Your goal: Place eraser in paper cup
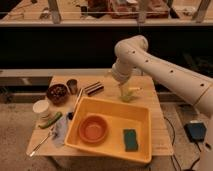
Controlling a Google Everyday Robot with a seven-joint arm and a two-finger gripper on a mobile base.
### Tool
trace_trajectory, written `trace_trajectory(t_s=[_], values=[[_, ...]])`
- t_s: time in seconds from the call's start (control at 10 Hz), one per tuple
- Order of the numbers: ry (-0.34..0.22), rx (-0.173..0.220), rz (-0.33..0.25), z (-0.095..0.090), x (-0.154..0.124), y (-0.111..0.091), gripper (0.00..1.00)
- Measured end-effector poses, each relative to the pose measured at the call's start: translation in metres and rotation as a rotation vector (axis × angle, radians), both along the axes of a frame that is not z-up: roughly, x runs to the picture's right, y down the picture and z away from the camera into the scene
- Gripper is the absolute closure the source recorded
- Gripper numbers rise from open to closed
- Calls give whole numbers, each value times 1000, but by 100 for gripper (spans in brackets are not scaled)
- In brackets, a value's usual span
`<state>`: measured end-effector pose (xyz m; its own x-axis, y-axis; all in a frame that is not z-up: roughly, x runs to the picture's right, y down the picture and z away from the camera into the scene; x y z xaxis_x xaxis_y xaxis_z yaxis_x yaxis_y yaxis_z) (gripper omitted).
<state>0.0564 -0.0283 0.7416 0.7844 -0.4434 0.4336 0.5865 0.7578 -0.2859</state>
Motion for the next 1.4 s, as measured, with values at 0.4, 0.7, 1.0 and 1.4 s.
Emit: trace_trajectory(t_s=[0.4, 0.7, 1.0, 1.4], values=[[-41, 85, -15, 38, -39, -52, 20], [-41, 146, -13, 98, -74, -96, 20], [-46, 142, -11, 156, -86, -91, 20], [-110, 67, -75, 211, -120, -34, 20]])
